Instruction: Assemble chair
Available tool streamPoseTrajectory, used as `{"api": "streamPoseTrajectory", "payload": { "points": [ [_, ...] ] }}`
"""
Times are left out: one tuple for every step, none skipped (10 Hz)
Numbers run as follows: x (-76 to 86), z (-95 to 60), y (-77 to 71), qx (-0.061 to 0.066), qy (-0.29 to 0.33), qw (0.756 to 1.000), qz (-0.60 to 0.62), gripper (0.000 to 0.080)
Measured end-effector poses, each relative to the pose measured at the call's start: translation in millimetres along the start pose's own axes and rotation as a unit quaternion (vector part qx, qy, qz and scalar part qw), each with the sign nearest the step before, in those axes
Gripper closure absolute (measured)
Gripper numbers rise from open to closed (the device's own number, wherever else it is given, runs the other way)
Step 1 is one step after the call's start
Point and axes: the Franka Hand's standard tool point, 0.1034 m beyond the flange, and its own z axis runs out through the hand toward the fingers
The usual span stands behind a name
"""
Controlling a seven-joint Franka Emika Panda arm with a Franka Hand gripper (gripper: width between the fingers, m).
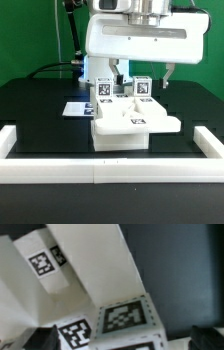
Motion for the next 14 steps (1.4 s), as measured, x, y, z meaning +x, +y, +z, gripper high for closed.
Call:
{"api": "streamPoseTrajectory", "payload": {
  "points": [
    [0.2, 0.0, 0.6, 0.000, 0.000, 1.000, -0.010, 0.0150],
    [0.1, 0.2, 0.8, 0.000, 0.000, 1.000, -0.008, 0.0265],
    [0.0, 0.4, 0.8, 0.000, 0.000, 1.000, -0.005, 0.0265],
    [-0.1, 0.5, 0.8, 0.000, 0.000, 1.000, 0.004, 0.0402],
    [-0.1, 0.6, 0.9, 0.000, 0.000, 1.000, 0.011, 0.0402],
    [-0.2, 0.7, 0.8, 0.000, -0.001, 0.999, 0.048, 0.0514],
    [-0.2, 0.7, 0.8, 0.000, -0.001, 0.996, 0.087, 0.0514],
    [-0.2, 0.8, 0.8, 0.000, -0.001, 0.995, 0.103, 0.0514],
    [-0.3, 0.9, 0.7, 0.000, -0.001, 0.989, 0.148, 0.0514],
    [-0.3, 0.9, 0.7, 0.000, -0.001, 0.983, 0.185, 0.0514],
    [-0.4, 1.0, 0.7, 0.000, -0.001, 0.976, 0.217, 0.0514],
    [-0.4, 1.1, 0.6, 0.000, -0.001, 0.966, 0.258, 0.0512],
    [-0.5, 1.1, 0.6, 0.000, -0.001, 0.958, 0.286, 0.0512],
    [-0.5, 1.1, 0.5, 0.000, -0.001, 0.952, 0.306, 0.0512]
  ]
}}
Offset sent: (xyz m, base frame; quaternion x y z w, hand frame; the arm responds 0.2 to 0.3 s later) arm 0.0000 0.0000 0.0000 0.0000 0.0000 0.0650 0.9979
